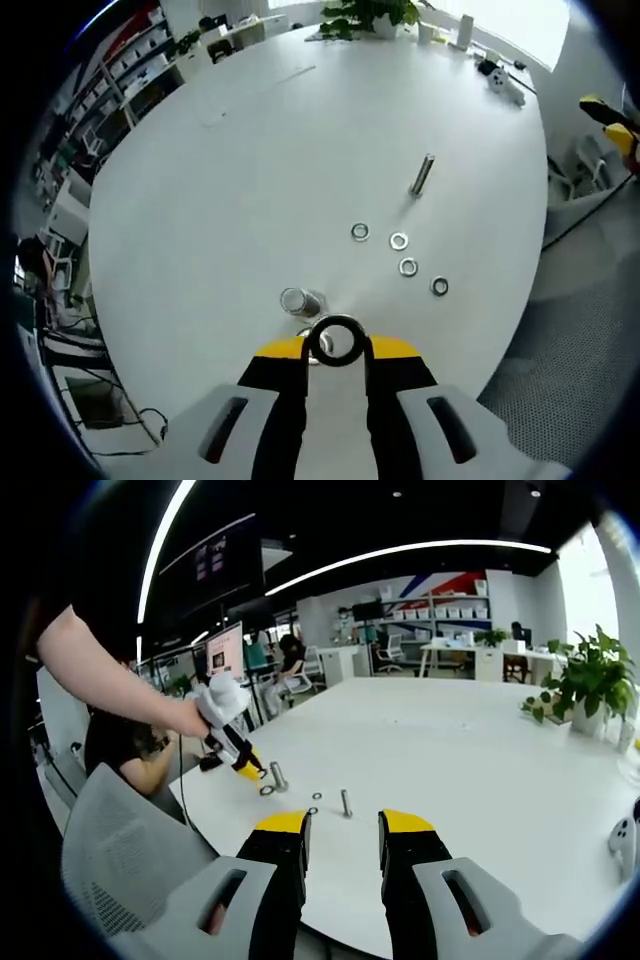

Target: Place the washer onto the threaded stud by aligning its center hole with the stud, sliding it down to the base, and recovering from edge contact or off-axis alignment until the washer reaches the visible bottom stop.

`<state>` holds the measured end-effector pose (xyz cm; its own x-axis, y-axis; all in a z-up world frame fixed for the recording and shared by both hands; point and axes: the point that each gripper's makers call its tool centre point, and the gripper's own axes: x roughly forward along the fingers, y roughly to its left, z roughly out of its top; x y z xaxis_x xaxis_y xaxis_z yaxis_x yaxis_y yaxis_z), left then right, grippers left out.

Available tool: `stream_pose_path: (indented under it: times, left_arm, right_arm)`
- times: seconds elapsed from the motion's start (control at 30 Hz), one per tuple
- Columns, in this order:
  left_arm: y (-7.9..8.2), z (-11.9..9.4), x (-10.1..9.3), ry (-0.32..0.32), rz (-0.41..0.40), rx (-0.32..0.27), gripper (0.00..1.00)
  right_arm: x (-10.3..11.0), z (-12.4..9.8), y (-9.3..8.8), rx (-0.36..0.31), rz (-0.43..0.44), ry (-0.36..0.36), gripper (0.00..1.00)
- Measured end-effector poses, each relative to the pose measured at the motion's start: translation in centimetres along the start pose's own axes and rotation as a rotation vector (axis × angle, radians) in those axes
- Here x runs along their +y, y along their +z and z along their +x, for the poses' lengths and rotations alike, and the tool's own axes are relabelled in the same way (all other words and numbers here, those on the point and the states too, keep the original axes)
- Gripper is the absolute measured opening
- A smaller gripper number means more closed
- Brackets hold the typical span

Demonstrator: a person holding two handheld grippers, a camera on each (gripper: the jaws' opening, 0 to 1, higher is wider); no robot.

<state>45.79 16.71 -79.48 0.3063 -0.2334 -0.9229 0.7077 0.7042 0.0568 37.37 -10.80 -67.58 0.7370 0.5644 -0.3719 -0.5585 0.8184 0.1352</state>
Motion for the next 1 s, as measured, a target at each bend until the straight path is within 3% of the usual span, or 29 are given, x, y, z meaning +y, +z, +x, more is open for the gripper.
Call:
stream_pose_path:
  times: [0.37, 0.7, 1.0]
  left_arm:
    - [1.8, -1.2, 1.2, 0.013, 0.032, -0.01, 0.19]
    - [2.6, -0.1, 1.9, 0.007, 0.035, 0.014, 0.19]
    - [2.4, 0.4, 1.8, -0.003, 0.039, 0.053, 0.19]
  right_arm:
    - [-0.1, 0.0, 0.1, -0.005, 0.003, -0.003, 0.3]
    - [-0.1, 0.0, 0.1, -0.004, 0.006, -0.004, 0.3]
    - [-0.2, 0.0, 0.1, -0.006, 0.011, -0.006, 0.3]
